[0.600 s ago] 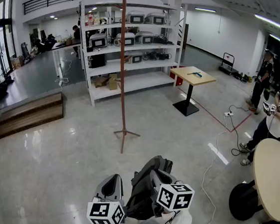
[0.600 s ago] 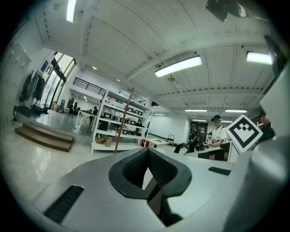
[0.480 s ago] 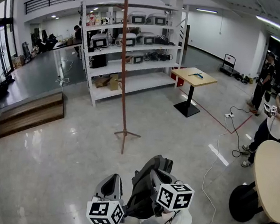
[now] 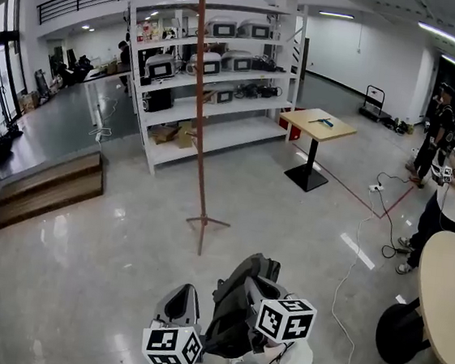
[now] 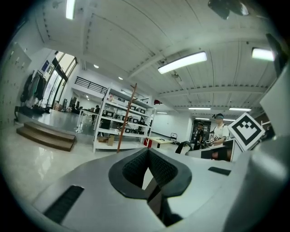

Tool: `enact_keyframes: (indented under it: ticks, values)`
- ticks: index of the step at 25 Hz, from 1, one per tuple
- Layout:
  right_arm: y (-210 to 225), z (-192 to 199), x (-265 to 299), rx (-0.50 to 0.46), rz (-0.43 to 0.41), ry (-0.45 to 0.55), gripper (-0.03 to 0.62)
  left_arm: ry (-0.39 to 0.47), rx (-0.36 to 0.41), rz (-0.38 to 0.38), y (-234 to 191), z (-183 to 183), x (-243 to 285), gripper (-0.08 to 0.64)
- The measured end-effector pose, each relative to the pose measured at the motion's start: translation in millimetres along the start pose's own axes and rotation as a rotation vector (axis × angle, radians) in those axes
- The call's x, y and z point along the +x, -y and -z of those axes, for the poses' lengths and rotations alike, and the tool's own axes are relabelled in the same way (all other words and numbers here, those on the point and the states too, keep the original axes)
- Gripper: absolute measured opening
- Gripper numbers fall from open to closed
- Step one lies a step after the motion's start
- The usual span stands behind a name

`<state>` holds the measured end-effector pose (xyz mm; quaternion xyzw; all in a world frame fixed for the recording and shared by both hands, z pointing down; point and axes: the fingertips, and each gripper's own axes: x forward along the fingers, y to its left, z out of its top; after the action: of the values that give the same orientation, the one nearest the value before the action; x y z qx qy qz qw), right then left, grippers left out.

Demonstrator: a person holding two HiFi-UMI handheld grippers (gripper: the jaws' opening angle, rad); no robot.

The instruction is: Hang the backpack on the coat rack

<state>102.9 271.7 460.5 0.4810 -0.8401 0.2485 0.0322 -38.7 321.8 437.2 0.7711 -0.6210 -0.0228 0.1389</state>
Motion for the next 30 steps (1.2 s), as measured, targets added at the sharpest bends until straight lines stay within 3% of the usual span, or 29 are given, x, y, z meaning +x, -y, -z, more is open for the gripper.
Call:
enact_keyframes:
  ticks: [19, 30]
  values:
    - [29.0, -59.1, 120.7, -0.028, -0.099, -0.048, 0.025, -0.006, 0.002, -0.063, -32.5, -32.7, 128.6, 0.000]
    - [57.8, -85.2, 181.7, -0.034, -0.135, -0.068, 0.025, 0.004, 0.000, -0.063, -43.6, -43.5, 207.1, 0.000]
